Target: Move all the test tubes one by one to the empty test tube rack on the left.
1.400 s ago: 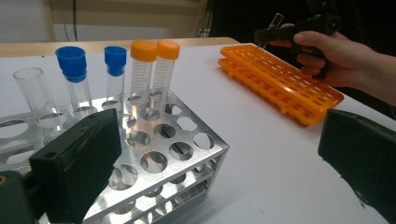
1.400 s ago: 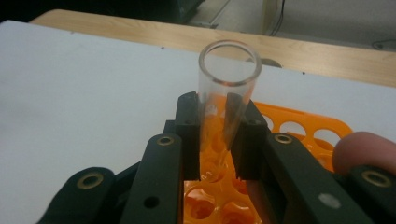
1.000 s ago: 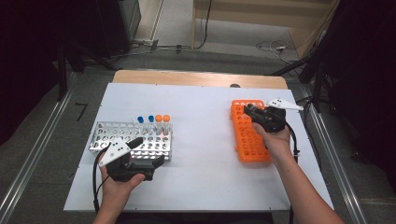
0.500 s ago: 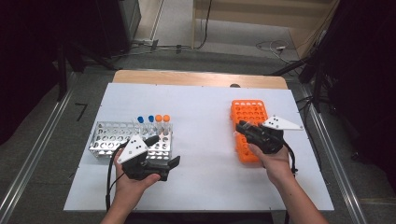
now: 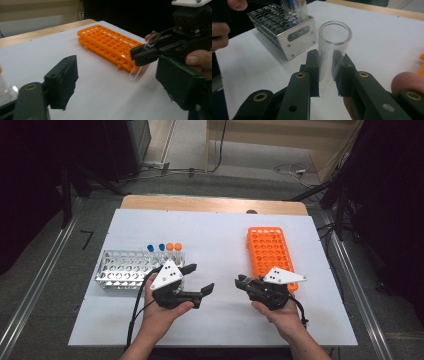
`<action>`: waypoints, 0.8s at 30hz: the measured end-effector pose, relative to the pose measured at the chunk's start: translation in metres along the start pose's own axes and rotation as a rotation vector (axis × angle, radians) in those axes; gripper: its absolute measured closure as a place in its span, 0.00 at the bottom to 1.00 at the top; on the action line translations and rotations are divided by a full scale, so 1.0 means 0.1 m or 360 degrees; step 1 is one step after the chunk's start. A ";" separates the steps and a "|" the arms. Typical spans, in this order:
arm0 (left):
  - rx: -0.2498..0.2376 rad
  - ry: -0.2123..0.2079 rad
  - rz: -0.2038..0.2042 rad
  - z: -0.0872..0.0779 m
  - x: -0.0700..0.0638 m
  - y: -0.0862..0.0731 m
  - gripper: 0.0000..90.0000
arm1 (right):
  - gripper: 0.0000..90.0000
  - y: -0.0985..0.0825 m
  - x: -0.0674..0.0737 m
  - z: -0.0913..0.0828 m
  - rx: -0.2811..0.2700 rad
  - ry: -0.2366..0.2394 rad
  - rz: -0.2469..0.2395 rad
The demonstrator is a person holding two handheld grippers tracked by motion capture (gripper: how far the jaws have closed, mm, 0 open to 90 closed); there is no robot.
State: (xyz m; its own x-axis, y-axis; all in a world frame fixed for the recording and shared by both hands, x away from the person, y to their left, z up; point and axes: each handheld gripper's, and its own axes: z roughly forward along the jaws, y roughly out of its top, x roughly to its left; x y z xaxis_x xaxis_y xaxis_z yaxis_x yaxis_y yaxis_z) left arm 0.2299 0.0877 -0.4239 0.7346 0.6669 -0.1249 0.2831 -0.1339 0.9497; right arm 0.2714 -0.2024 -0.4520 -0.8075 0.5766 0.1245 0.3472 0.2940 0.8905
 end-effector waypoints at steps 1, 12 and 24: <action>0.0003 -0.0012 0.0009 0.02 -0.02 0.00 0.27 | 0.82 0.00 0.03 0.02 0.0005 0.0016 -0.0006; 0.0050 -0.0217 0.0094 0.23 -0.22 0.00 0.61 | 0.82 -0.02 0.27 0.16 0.0055 0.0139 -0.0076; 0.0111 -0.0291 0.0123 0.38 -0.33 -0.01 0.76 | 0.82 -0.02 0.39 0.23 0.0103 0.0188 -0.0111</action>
State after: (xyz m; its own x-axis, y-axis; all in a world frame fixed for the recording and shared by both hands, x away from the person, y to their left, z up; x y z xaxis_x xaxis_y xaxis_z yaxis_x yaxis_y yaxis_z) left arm 0.2291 0.0377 -0.4318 0.8537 0.5092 -0.1088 0.2591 -0.2342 0.9370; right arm 0.2497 -0.1629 -0.4589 -0.8800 0.4604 0.1172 0.3152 0.3812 0.8691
